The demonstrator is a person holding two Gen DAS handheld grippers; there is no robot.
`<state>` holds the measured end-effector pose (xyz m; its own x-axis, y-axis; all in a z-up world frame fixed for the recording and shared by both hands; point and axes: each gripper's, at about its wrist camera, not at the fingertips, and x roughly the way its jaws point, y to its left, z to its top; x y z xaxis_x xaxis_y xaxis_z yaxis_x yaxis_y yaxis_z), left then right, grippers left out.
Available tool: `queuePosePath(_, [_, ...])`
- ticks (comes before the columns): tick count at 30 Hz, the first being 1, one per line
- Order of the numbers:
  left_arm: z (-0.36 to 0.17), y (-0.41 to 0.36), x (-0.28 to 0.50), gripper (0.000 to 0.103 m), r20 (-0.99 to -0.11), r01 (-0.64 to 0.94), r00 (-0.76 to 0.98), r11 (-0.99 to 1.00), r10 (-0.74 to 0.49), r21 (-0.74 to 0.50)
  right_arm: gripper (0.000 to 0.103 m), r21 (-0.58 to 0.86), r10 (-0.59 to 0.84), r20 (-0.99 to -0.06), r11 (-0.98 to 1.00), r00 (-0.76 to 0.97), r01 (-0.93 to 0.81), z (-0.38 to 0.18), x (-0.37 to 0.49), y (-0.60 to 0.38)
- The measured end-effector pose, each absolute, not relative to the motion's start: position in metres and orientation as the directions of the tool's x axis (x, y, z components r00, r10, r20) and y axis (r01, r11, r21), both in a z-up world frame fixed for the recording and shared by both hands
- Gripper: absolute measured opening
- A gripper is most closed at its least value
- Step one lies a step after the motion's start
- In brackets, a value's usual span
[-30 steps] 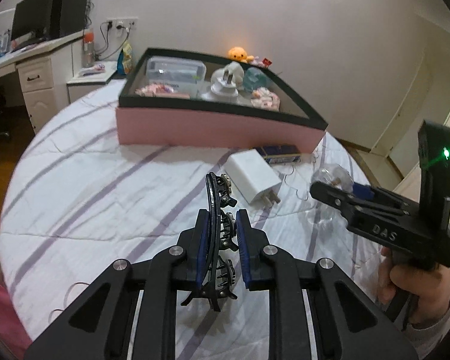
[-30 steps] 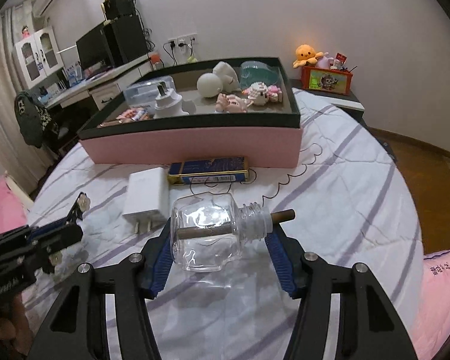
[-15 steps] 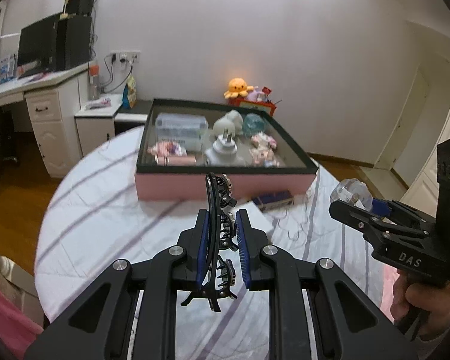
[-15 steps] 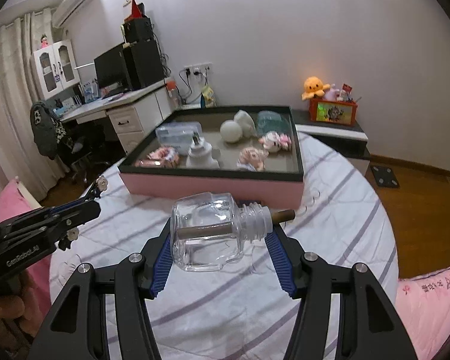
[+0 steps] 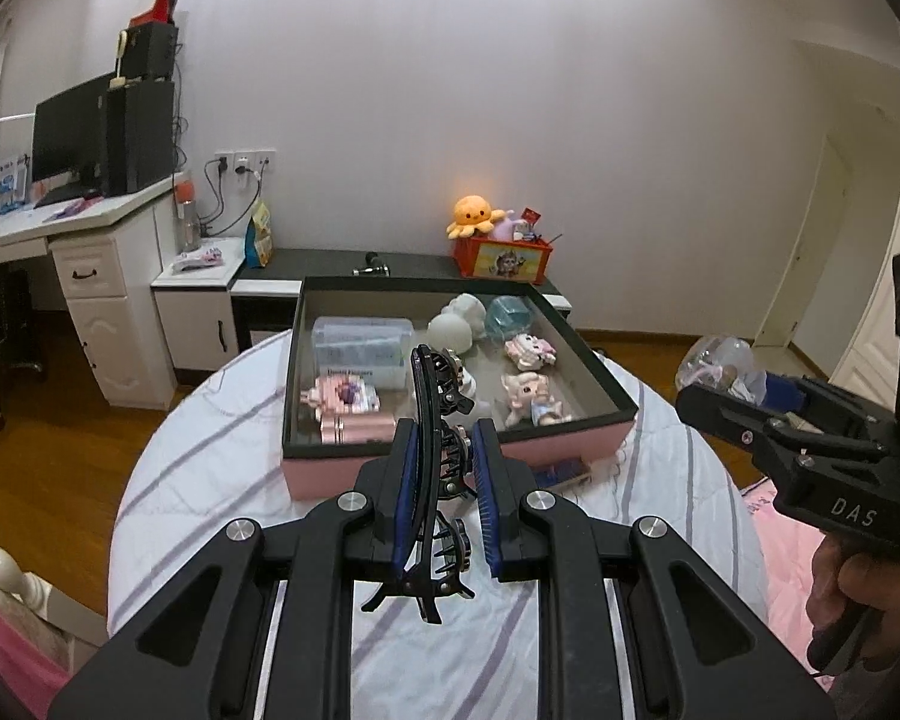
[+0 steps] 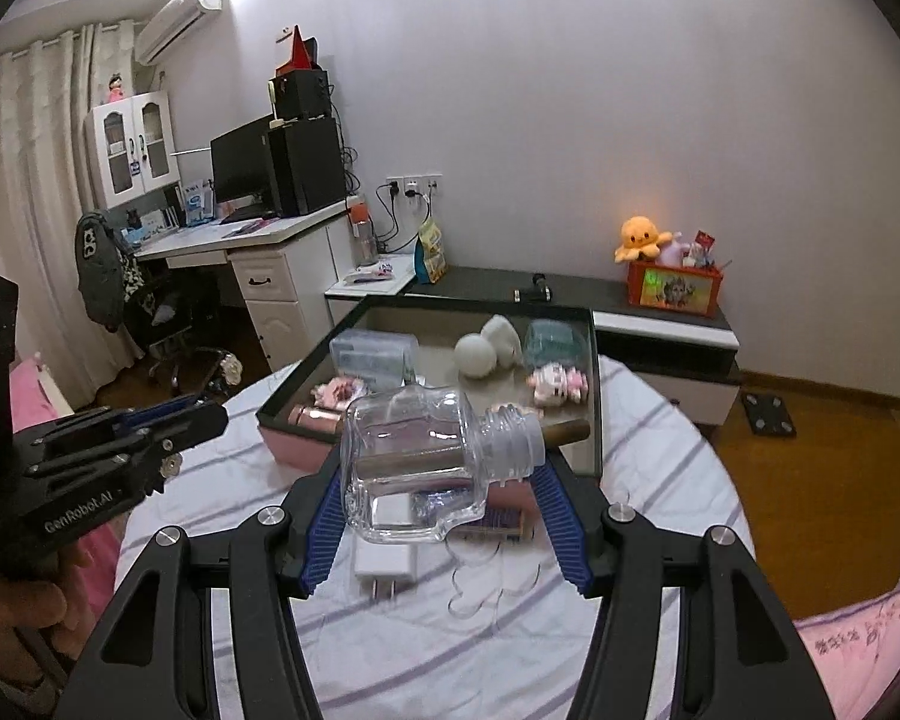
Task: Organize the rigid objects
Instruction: 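Carry the clip and bottle into the pink box while both tools release them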
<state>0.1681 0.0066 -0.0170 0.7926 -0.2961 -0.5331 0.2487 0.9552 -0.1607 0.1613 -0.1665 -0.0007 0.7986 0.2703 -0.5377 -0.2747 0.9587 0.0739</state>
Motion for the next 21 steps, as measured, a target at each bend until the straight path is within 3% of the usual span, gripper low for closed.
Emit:
queuePosePath(10, [-0.006, 0.002, 0.229, 0.018, -0.514, 0.230, 0.816, 0.964, -0.266, -0.133, 0.059, 0.108, 0.246, -0.564, 0.968, 0.788, -0.224, -0.003, 0.240, -0.179])
queuePosePath(21, [-0.040, -0.007, 0.302, 0.018, -0.588, 0.218, 0.764, 0.964, -0.265, -0.151, 0.059, 0.129, 0.230, -0.636, 0.973, 0.737, -0.193, -0.036, 0.301, -0.180])
